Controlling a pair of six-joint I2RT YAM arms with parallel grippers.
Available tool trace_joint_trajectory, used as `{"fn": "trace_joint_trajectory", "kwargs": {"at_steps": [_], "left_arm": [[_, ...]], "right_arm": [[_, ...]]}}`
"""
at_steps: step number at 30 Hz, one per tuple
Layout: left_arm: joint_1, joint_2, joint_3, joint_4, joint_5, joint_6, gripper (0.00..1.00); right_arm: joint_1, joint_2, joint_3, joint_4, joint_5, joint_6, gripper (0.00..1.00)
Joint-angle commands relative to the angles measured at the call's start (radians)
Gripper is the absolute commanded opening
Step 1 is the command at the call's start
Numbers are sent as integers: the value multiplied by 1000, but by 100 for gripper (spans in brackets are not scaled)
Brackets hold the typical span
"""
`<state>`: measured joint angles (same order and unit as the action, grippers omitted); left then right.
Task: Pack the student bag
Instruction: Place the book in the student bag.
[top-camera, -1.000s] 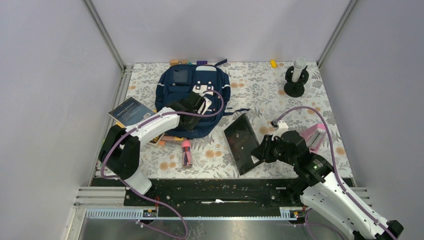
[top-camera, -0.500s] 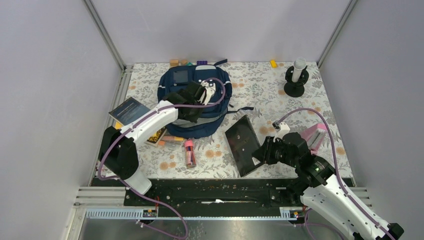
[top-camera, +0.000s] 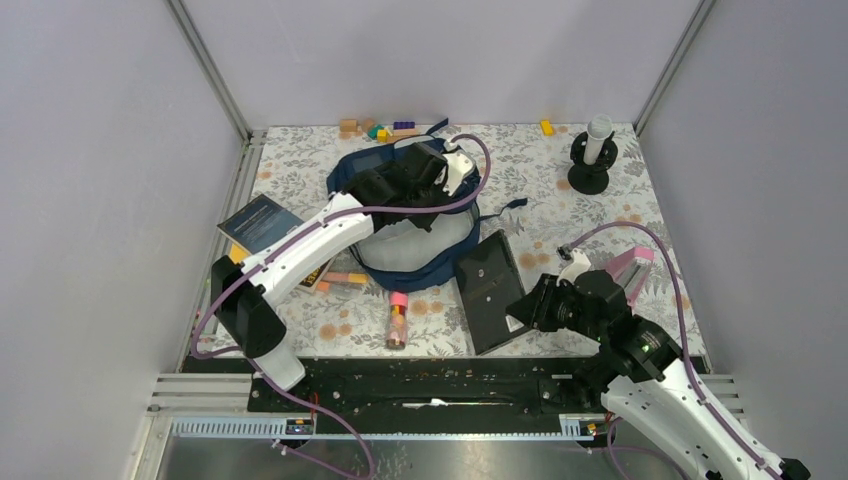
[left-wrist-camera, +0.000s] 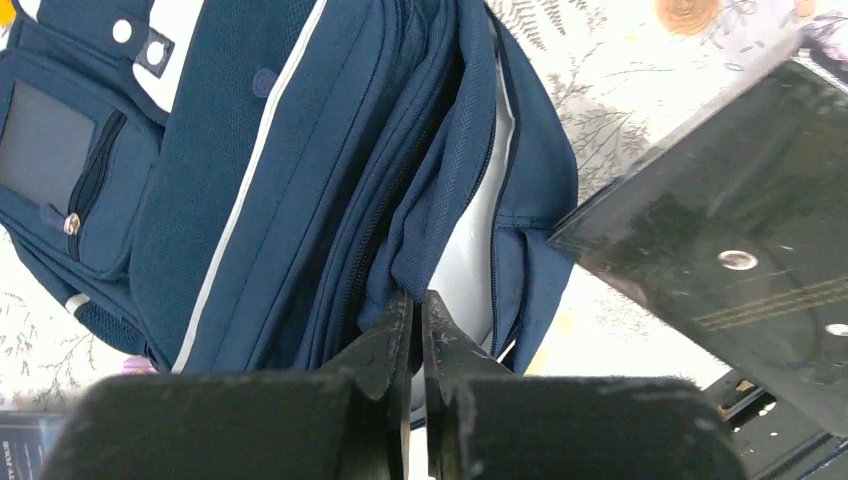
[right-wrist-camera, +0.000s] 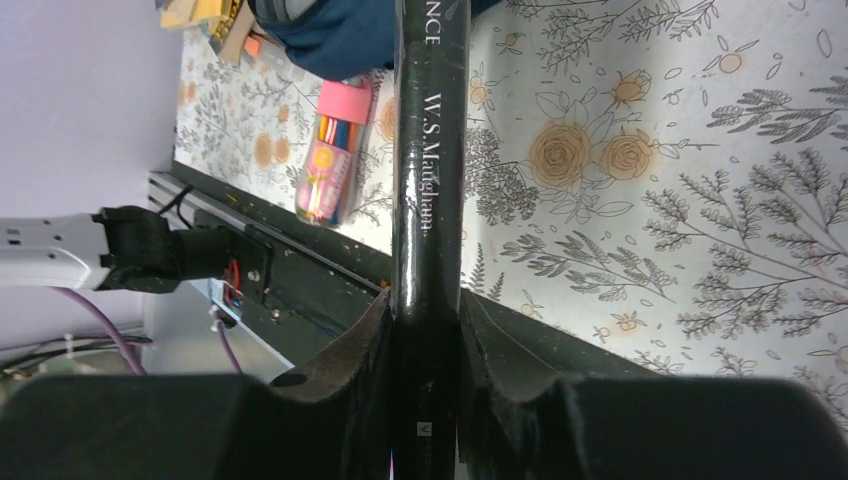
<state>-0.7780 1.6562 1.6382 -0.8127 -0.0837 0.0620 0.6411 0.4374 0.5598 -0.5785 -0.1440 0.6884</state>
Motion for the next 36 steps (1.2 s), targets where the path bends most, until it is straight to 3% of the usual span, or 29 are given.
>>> {"fn": "trace_joint_trajectory", "kwargs": {"at_steps": [1, 7, 14, 18, 31, 36], "left_arm": [[-36, -39, 69, 110, 34, 3, 0], [-38, -92, -35, 209, 35, 7, 0], [-38, -139, -96, 251, 45, -13, 0], [-38, -153, -117, 263, 35, -15, 0], [-37, -154, -120, 268, 64, -23, 0], [-38, -164, -113, 261, 104, -38, 0]], "right_arm": [[-3, -14, 53, 181, -47, 144, 0], [-3, 25, 3, 412, -101, 315, 0], [5, 124, -9, 528, -92, 396, 0], [26, 201, -79, 690, -92, 463, 0], [78, 503, -44, 979, 10, 509, 0], [78, 671, -25, 1227, 34, 547, 0]]}}
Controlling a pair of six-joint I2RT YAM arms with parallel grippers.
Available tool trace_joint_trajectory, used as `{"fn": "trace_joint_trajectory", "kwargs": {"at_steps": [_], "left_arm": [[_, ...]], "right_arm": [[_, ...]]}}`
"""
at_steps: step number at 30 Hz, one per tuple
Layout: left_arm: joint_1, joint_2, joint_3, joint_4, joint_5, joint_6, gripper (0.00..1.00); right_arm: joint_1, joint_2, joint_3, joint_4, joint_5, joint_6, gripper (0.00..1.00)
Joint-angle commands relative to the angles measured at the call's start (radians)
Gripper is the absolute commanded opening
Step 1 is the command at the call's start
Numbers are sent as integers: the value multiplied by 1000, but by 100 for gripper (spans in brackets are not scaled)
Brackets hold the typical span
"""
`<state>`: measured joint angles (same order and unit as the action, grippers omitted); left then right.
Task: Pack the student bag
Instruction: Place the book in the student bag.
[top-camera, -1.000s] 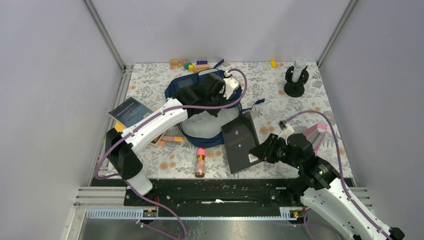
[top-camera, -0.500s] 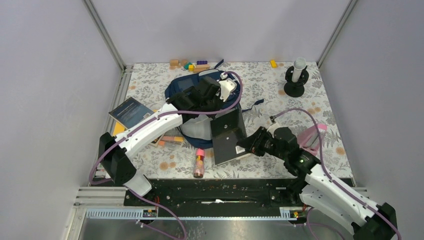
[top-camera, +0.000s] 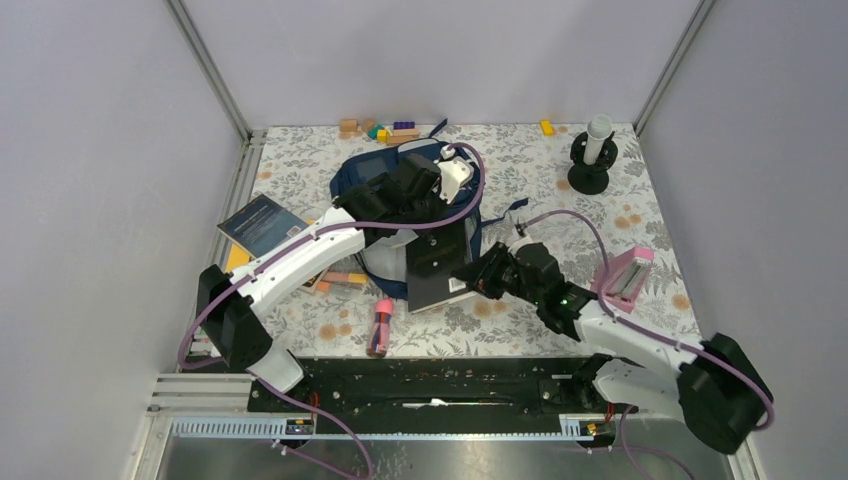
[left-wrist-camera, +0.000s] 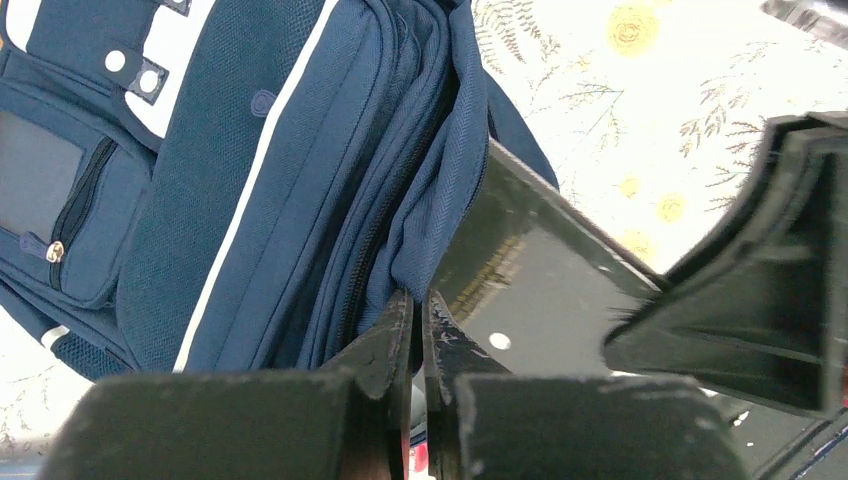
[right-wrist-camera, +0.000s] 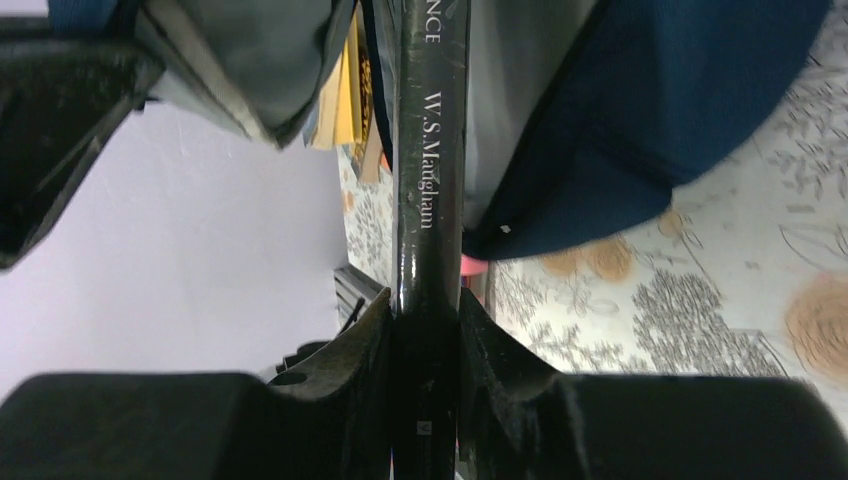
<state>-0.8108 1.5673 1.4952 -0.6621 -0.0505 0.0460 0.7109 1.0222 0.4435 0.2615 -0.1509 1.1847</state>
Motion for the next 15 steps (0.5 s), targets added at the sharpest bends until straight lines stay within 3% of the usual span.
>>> {"fn": "trace_joint_trajectory", "kwargs": {"at_steps": [1, 15], "left_arm": [[-5, -75, 29, 109, 70, -21, 0], [20, -81, 40, 96, 71, -36, 0]], "right_arm": [[8, 121, 106, 421, 43, 48, 0], [-48, 540, 293, 730, 80, -92, 0]]}}
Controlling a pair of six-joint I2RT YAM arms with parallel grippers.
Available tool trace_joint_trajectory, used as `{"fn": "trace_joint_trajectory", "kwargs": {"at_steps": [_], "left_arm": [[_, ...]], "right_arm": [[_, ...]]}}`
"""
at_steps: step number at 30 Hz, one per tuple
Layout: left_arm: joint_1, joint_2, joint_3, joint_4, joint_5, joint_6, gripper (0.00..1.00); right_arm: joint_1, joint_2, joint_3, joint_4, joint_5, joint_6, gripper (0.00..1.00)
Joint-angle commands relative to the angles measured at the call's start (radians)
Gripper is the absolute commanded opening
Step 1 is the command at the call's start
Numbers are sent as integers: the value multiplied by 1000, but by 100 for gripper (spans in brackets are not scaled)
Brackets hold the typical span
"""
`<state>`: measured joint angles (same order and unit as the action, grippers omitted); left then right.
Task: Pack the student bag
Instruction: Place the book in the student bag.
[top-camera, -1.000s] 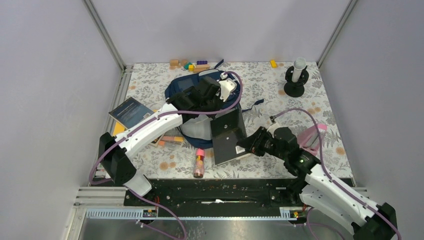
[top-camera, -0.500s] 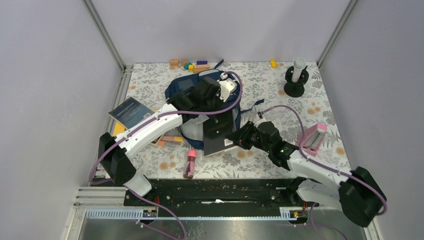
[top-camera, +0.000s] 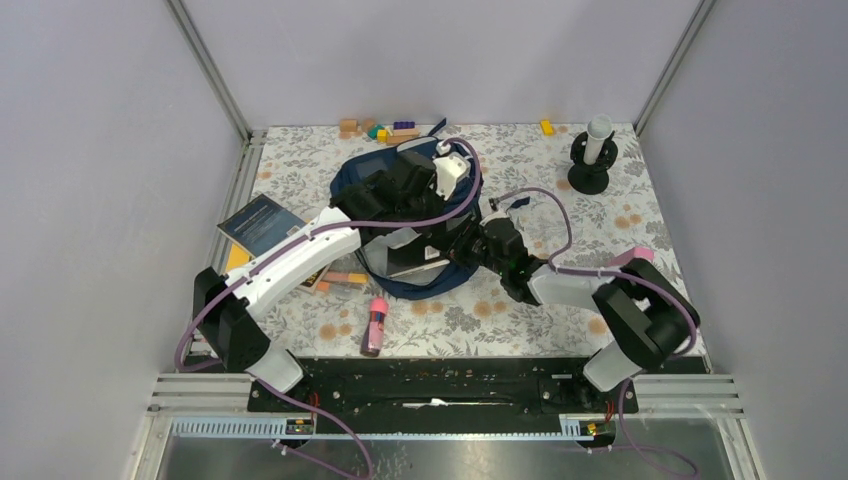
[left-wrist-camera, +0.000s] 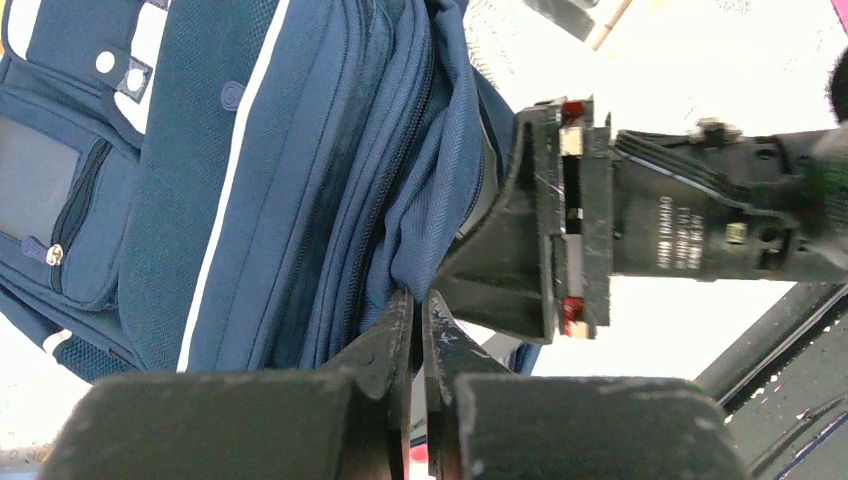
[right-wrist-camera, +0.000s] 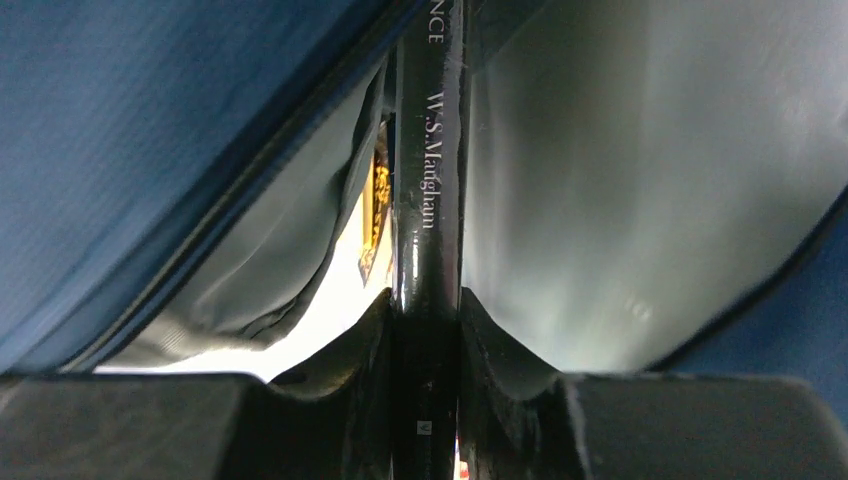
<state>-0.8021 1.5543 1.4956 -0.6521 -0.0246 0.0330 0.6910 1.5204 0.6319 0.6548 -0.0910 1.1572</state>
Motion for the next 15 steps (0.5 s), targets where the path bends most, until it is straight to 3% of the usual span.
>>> {"fn": "trace_joint_trajectory", "kwargs": {"at_steps": [1, 12, 15], "left_arm": [[14, -71, 40, 86, 49, -24, 0], [34, -76, 43, 87, 88, -30, 0], [39, -77, 43, 86, 88, -30, 0]], "right_arm": [[-34, 62, 118, 342, 20, -78, 0], [-83, 258, 318, 299, 19, -240, 1], [-84, 273, 316, 297, 42, -278, 19]]}}
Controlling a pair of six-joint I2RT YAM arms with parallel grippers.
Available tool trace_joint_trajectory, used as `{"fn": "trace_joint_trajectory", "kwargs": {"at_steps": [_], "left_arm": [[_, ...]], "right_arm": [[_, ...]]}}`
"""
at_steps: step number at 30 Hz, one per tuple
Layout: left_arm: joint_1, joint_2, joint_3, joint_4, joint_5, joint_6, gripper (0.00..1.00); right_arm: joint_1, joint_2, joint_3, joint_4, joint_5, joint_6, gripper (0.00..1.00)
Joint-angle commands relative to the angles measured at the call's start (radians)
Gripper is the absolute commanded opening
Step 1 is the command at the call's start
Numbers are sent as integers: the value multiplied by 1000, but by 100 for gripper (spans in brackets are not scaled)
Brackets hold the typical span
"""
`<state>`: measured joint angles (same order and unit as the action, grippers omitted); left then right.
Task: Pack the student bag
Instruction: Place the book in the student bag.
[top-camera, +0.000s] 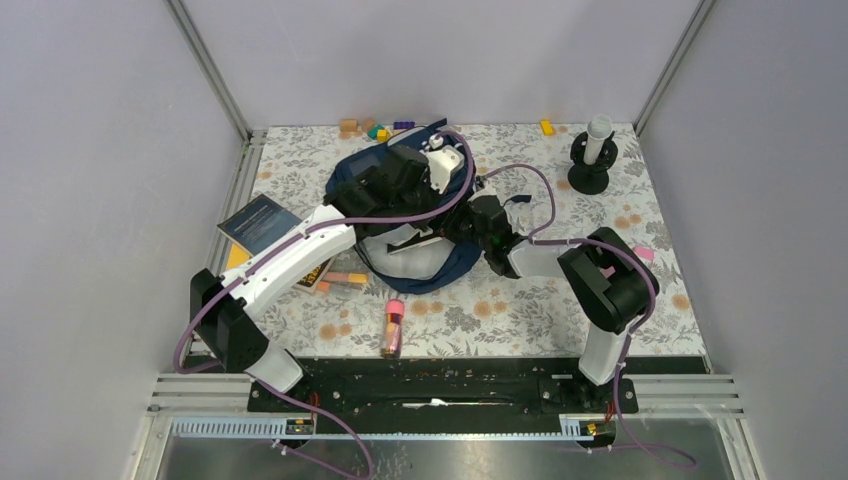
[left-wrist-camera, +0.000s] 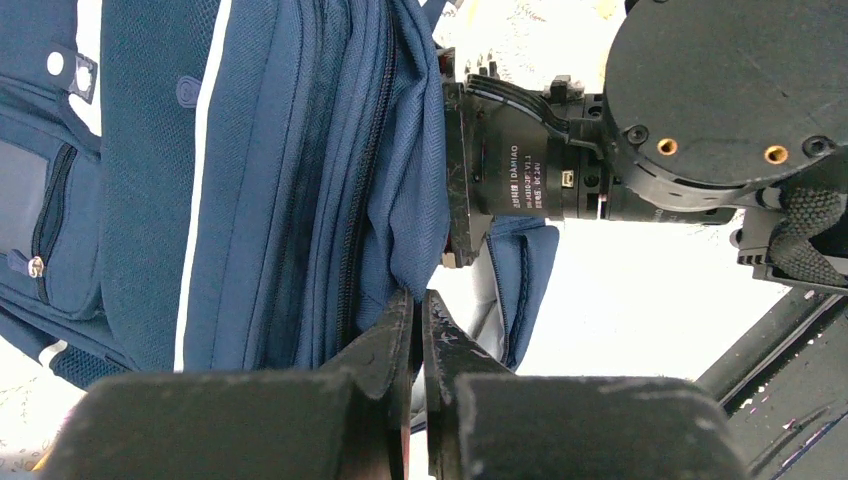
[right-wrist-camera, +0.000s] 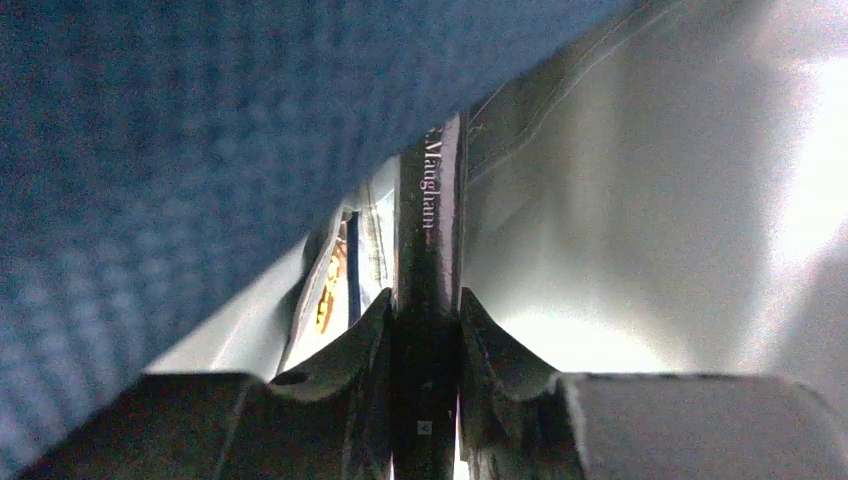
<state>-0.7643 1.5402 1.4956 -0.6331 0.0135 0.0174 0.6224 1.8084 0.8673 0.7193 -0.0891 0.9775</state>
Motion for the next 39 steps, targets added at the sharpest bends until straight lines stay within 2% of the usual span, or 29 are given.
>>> {"fn": "trace_joint_trajectory", "kwargs": {"at_steps": [1, 4, 5, 10, 15, 18, 27, 31, 34, 36, 39], "left_arm": [[4, -63, 43, 67, 51, -14, 0], [10, -65, 42, 67, 51, -15, 0], [13, -67, 42, 67, 50, -15, 0], [28, -66, 40, 67, 49, -14, 0], [48, -63, 34, 77, 50, -14, 0], [56, -62, 23, 92, 51, -43, 0], [85, -43, 20, 96, 83, -45, 0], [105, -56, 41, 74, 164, -52, 0], [117, -67, 45, 72, 231, -61, 0], [118, -65, 49, 67, 261, -63, 0], [120, -53, 67, 52, 299, -68, 0]], "right_arm": [[-15, -14, 75, 236, 45, -107, 31], [-16, -24, 49, 250, 52, -119, 67], [-15, -32, 36, 255, 52, -124, 75], [-15, -109, -54, 239, 52, -153, 92], [-14, -253, -218, 237, 50, -163, 94], [-13, -366, -284, 174, 27, -190, 94], [-14, -741, -325, -255, -55, -366, 97], [-14, -869, -272, -474, -24, -574, 100], [-14, -895, -209, -580, 15, -729, 100], [-14, -877, -163, -611, 33, -828, 100], [-15, -814, -122, -571, 48, -967, 98]]}}
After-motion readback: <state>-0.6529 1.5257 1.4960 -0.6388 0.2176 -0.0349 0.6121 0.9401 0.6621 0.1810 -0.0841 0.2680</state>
